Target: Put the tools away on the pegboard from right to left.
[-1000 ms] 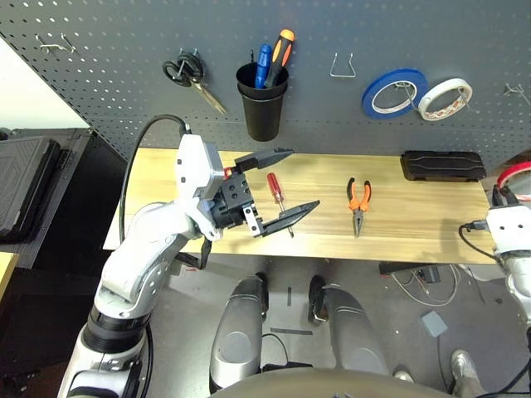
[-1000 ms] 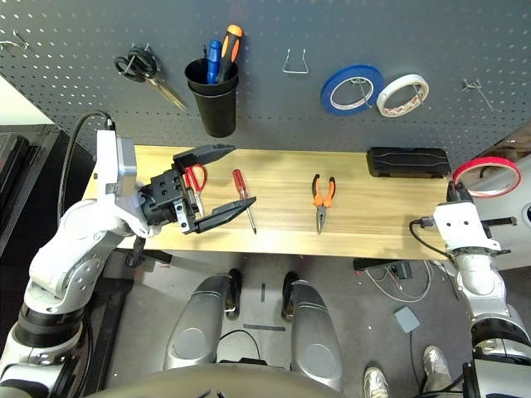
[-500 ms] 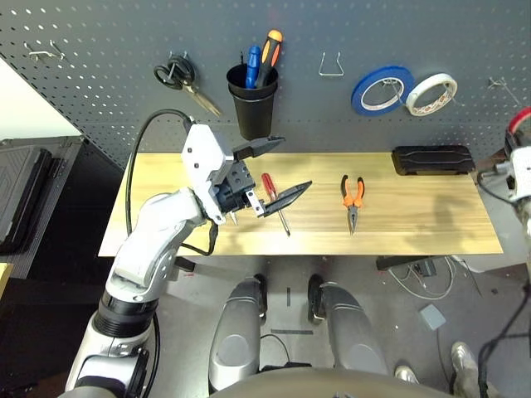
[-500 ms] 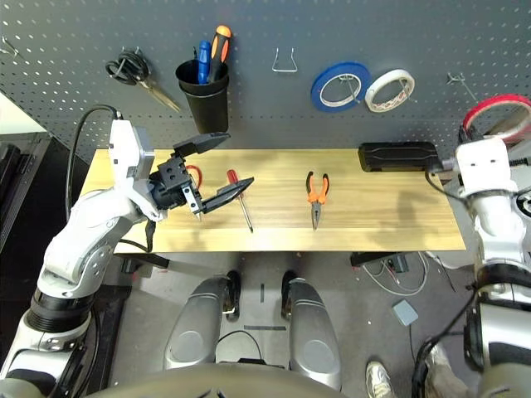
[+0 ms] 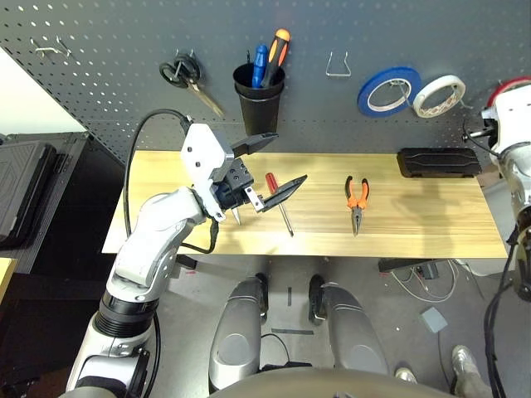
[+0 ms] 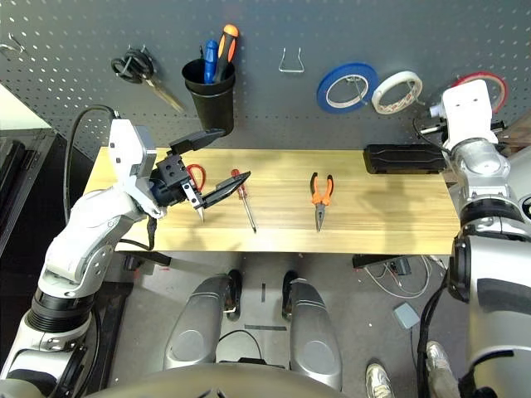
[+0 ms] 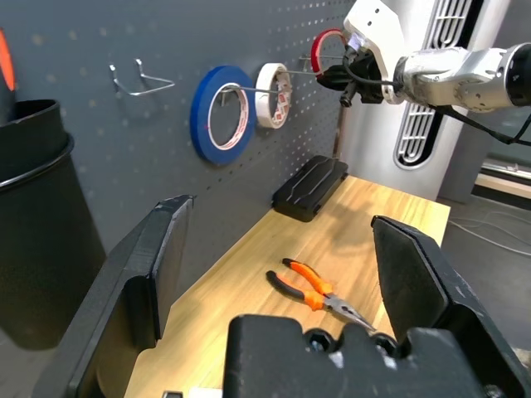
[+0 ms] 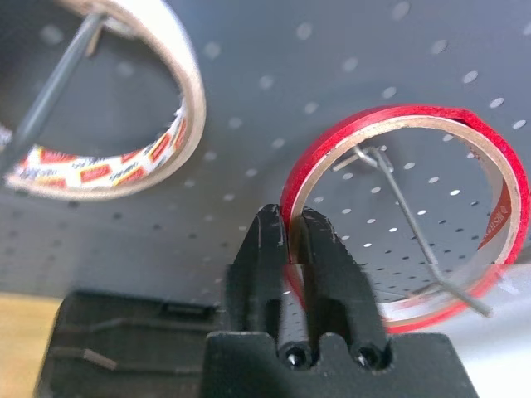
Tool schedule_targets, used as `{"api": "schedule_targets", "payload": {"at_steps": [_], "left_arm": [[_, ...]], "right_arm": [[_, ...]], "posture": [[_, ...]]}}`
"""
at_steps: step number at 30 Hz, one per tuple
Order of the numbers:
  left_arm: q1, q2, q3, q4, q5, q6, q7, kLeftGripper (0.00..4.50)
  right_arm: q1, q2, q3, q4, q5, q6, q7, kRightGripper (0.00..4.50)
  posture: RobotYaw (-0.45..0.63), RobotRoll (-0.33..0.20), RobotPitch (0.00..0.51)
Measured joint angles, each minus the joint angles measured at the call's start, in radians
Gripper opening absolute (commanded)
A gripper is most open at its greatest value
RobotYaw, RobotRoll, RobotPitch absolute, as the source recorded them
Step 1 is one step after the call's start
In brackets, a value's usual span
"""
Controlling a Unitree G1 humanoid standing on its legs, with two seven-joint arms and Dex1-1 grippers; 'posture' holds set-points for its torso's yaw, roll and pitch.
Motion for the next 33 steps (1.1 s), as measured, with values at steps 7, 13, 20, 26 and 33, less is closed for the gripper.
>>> {"api": "schedule_targets", "payload": {"at_steps": [7,13,20,26,33], "left_arm": [[0.036,0.024,0.01,-0.001,0.011,0.0,0.005,4.5],[0.066,0.057,0.009,-0.001,0.015,-0.002,-0.006,4.5],[0.073,0.129,-0.004,0.0,0.037,0.014,-0.048,4.5],[0.069,0.218,-0.033,0.002,0.085,0.079,-0.08,4.5],[0.049,0.254,-0.047,0.005,0.135,0.157,-0.086,4.5]], "right_arm": [[0.138,0.014,-0.014,-0.024,0.002,-0.294,-0.105,3.78],[0.319,0.063,-0.04,-0.127,0.054,-0.472,-0.037,4.48],[0.501,0.169,-0.021,-0.319,0.102,-0.367,0.121,4.48],[0.602,0.253,-0.002,-0.547,0.134,-0.039,0.156,4.48],[0.668,0.359,0.01,-0.826,0.178,0.457,0.123,4.48]], "posture": [[0.26,0.0,0.23],[0.25,0.0,0.237],[0.23,0.0,0.241],[0.24,0.0,0.243],[0.24,0.0,0.248]]}}
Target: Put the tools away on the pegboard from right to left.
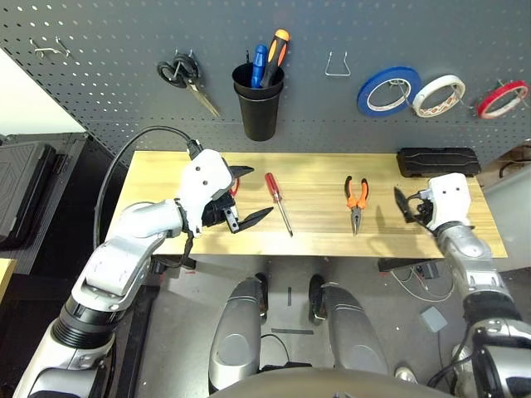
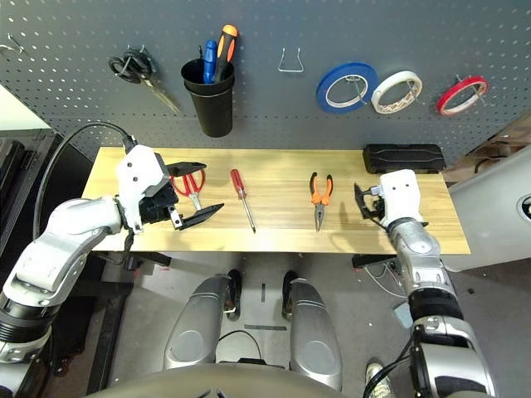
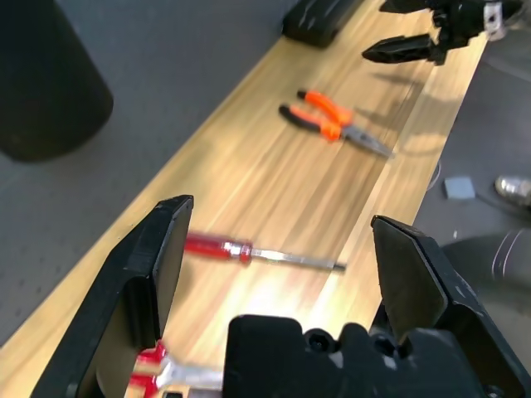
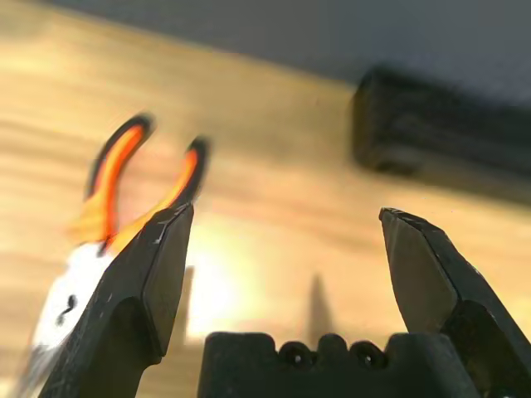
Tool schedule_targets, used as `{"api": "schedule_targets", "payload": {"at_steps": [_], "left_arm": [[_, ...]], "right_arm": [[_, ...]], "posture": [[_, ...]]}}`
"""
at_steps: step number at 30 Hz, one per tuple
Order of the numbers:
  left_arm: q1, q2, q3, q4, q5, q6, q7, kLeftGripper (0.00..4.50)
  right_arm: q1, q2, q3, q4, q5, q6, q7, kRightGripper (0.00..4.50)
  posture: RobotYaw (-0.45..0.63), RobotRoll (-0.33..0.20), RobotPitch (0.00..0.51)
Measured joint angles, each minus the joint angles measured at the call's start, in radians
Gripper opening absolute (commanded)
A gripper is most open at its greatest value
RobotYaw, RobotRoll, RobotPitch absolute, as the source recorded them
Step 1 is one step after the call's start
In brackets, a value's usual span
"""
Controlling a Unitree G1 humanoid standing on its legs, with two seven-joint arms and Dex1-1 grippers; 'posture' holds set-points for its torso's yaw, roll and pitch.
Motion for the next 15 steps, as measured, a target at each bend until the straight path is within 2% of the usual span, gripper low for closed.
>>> {"api": "schedule_targets", "payload": {"at_steps": [5,8,12,15], "left_arm": [[-0.018,0.007,-0.01,0.021,0.036,0.036,0.002,4.5],[-0.019,0.012,-0.013,0.034,0.052,0.046,0.002,4.5],[-0.024,0.012,-0.021,0.034,0.065,0.051,-0.001,4.5],[-0.024,0.015,-0.022,0.034,0.081,0.068,-0.001,4.5]], "right_arm": [[-0.011,0.079,-0.002,-0.112,0.04,0.26,-0.059,4.48],[-0.068,0.121,-0.015,-0.119,0.056,0.395,-0.108,4.48],[-0.13,0.169,-0.018,-0.117,0.071,0.481,-0.149,4.48],[-0.194,0.184,-0.027,-0.049,0.07,0.524,-0.19,4.48]], "posture": [[0.25,0.0,0.258],[0.25,0.0,0.261],[0.26,0.0,0.265],[0.27,0.0,0.268]]}}
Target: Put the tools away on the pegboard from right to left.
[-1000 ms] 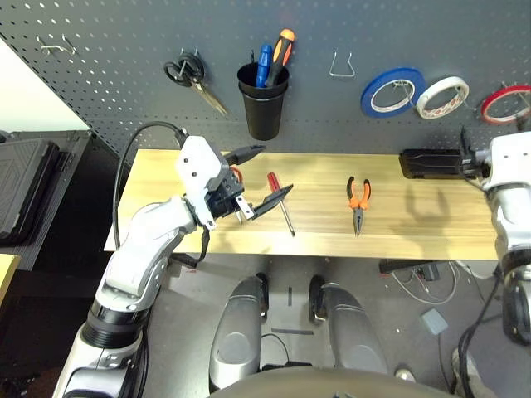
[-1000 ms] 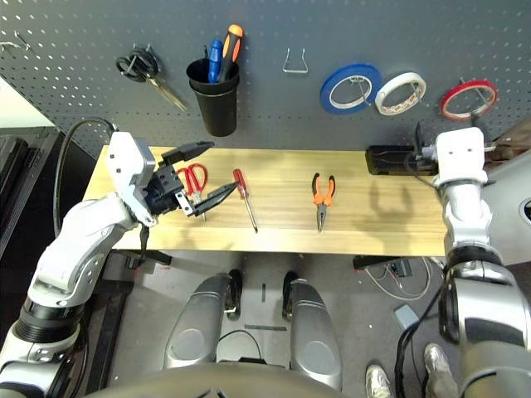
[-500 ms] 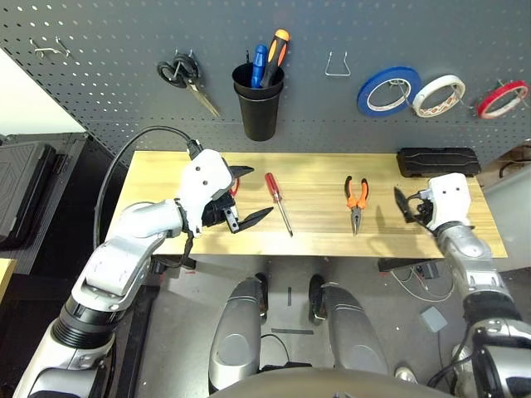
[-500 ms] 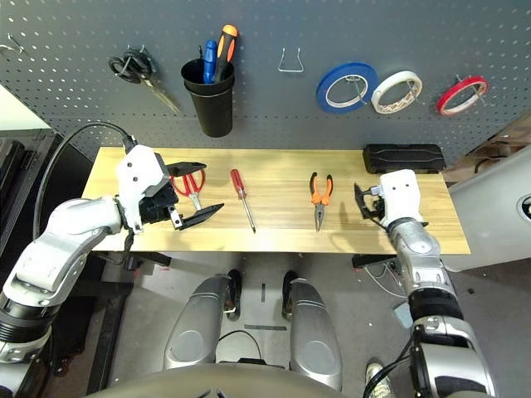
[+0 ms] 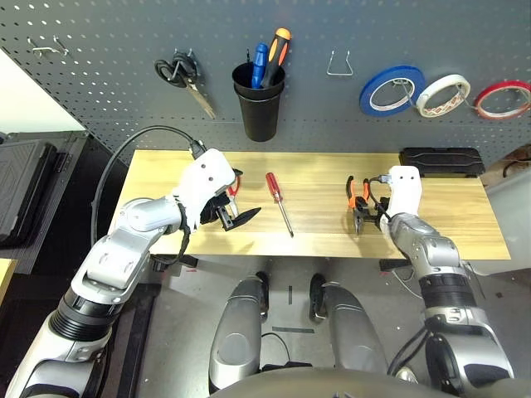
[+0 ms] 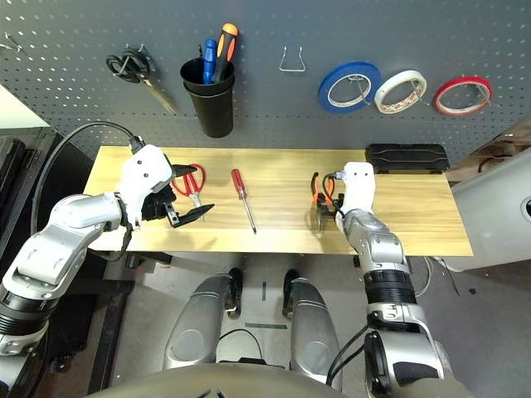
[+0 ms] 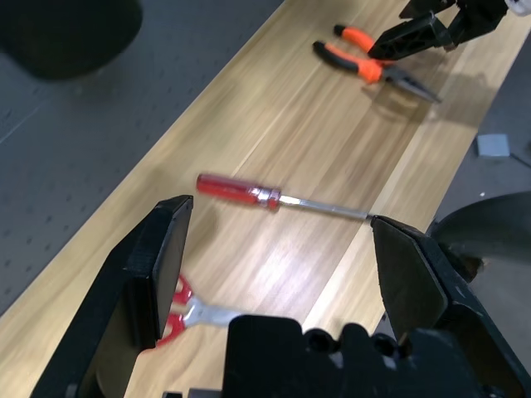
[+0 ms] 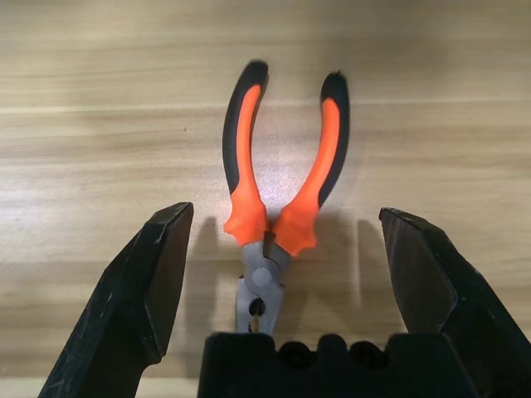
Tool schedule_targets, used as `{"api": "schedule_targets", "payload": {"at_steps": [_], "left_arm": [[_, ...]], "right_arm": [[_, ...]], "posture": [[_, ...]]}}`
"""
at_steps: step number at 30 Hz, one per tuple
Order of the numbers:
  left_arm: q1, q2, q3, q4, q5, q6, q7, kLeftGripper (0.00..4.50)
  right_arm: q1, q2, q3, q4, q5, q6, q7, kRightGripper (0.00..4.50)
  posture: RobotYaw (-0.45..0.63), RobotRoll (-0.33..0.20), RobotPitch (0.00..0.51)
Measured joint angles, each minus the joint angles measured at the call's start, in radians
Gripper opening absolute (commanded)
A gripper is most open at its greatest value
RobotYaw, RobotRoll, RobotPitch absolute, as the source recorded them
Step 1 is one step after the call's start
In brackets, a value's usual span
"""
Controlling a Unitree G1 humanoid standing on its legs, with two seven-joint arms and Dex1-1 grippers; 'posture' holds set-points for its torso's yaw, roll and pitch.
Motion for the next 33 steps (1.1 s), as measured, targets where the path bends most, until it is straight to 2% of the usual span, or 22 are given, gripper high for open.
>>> {"api": "schedule_targets", "payload": {"at_steps": [8,16,22,27,29,33], "left_arm": [[-0.003,0.012,-0.002,0.003,0.029,0.022,0.0,4.5],[-0.019,0.015,-0.002,0.007,0.047,0.039,0.002,4.5],[-0.02,0.015,-0.002,0.007,0.048,0.054,0.005,4.5],[-0.02,0.014,-0.002,0.007,0.05,0.061,0.007,4.5],[-0.02,0.014,-0.002,0.007,0.051,0.061,0.011,4.5],[-0.019,0.014,-0.002,0.007,0.051,0.062,0.012,4.5]], "right_arm": [[-0.172,0.011,-0.03,0.248,-0.002,0.006,-0.069,4.48],[-0.333,0.008,-0.043,0.543,-0.009,-0.072,-0.106,4.48],[-0.387,0.008,-0.078,0.693,-0.006,-0.112,-0.149,4.48],[-0.408,0.008,-0.104,0.737,-0.001,-0.132,-0.174,4.48],[-0.41,0.008,-0.107,0.747,-0.001,-0.145,-0.176,4.12],[-0.41,0.008,-0.106,0.757,-0.007,-0.176,-0.184,2.81]], "posture": [[0.29,0.0,0.275],[0.31,0.0,0.281],[0.31,0.0,0.282],[0.32,0.0,0.283],[0.32,0.0,0.283],[0.32,0.0,0.281]]}}
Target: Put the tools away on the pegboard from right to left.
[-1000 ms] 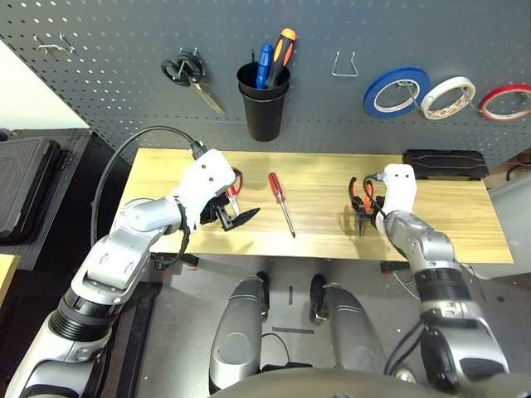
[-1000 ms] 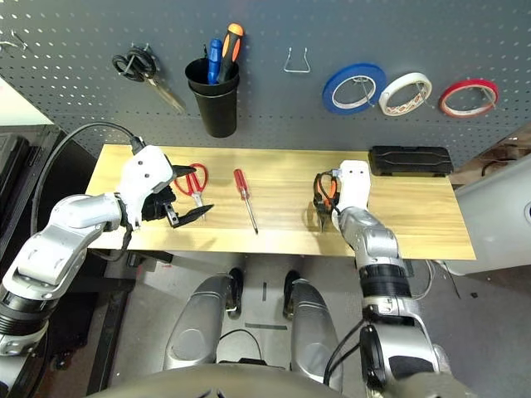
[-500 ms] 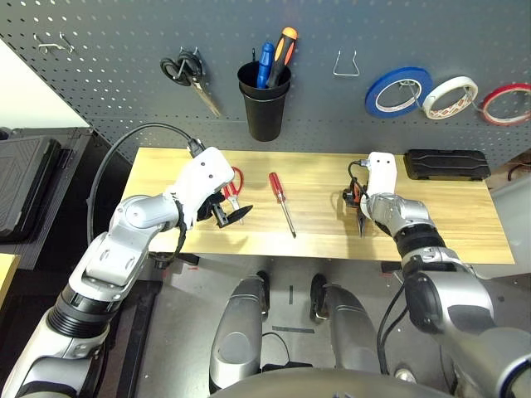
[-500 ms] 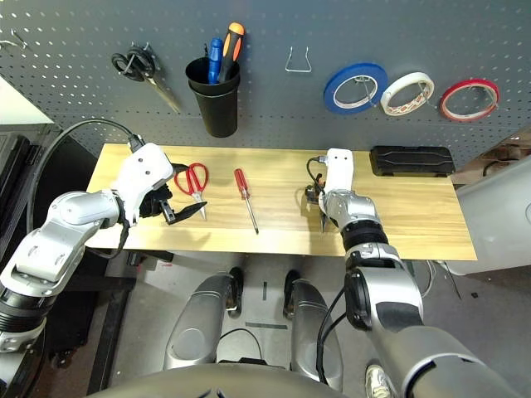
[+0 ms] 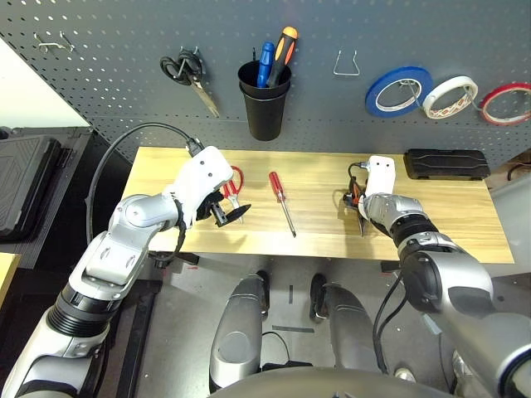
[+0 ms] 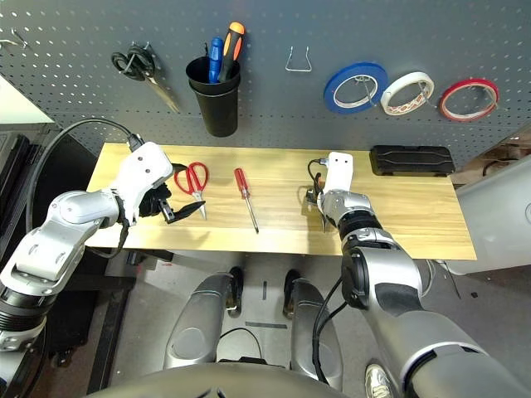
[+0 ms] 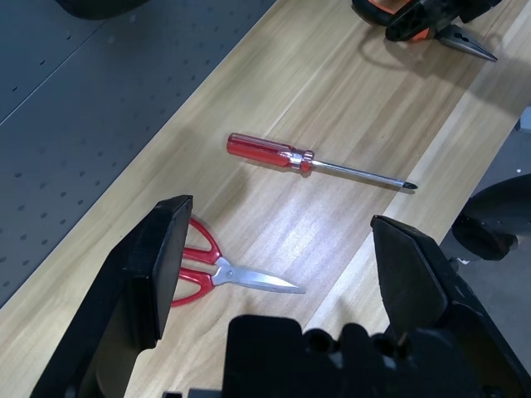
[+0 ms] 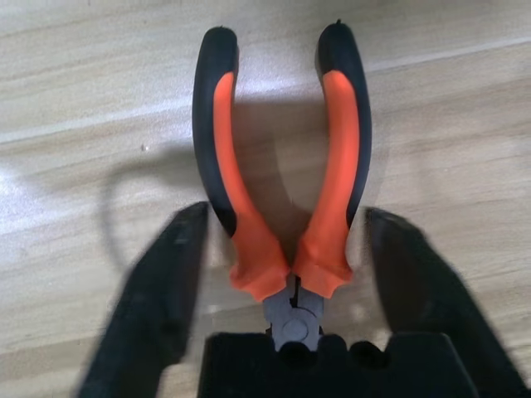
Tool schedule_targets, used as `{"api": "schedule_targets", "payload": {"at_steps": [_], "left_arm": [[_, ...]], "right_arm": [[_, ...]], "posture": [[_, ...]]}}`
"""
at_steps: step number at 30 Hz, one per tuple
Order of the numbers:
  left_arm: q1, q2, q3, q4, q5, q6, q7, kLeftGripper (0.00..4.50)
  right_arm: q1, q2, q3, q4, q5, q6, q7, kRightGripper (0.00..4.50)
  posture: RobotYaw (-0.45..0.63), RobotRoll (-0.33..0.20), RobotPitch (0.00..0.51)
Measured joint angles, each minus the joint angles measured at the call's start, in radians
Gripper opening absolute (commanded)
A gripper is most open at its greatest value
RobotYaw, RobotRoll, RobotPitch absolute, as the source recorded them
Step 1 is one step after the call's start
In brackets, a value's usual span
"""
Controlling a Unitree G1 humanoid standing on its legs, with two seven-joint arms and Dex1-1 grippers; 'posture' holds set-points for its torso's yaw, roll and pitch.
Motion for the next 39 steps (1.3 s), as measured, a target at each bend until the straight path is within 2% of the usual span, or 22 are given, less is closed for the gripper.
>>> {"api": "schedule_targets", "payload": {"at_steps": [1,2,12,16,21,25,32,39], "left_arm": [[0.0,0.0,0.0,0.0,0.0,0.0,0.001,4.5],[0.0,0.0,0.0,0.0,0.001,0.0,0.001,4.5],[0.015,0.0,0.001,0.0,0.002,-0.01,0.014,4.5],[0.044,-0.015,0.031,0.0,-0.008,-0.056,0.021,4.5],[0.091,-0.075,0.115,-0.004,-0.07,-0.163,0.022,4.5],[0.14,-0.14,0.186,-0.037,-0.165,-0.238,0.018,4.5],[0.145,-0.196,0.259,-0.114,-0.265,-0.244,0.059,4.5],[0.103,-0.22,0.294,-0.184,-0.352,-0.197,0.118,4.5]], "right_arm": [[0.0,0.0,0.001,0.0,-0.003,-0.008,0.0,2.48],[0.001,0.0,0.002,0.002,-0.005,-0.016,0.0,2.46],[0.061,-0.022,0.11,-0.033,-0.085,-0.13,0.073,2.46],[0.134,-0.046,0.169,-0.153,-0.128,-0.179,0.126,2.46],[0.243,-0.097,0.239,-0.361,-0.185,-0.265,0.211,2.46],[0.342,-0.142,0.276,-0.504,-0.202,-0.36,0.287,2.46],[0.437,-0.178,0.275,-0.635,-0.191,-0.516,0.392,2.46],[0.531,-0.23,0.268,-0.669,-0.171,-0.703,0.484,2.46]], "posture": [[0.32,0.0,0.279],[0.32,0.0,0.279],[0.33,0.0,0.267],[0.33,0.0,0.261],[0.34,0.0,0.254],[0.35,0.0,0.248],[0.37,0.0,0.239],[0.38,0.0,0.239]]}}
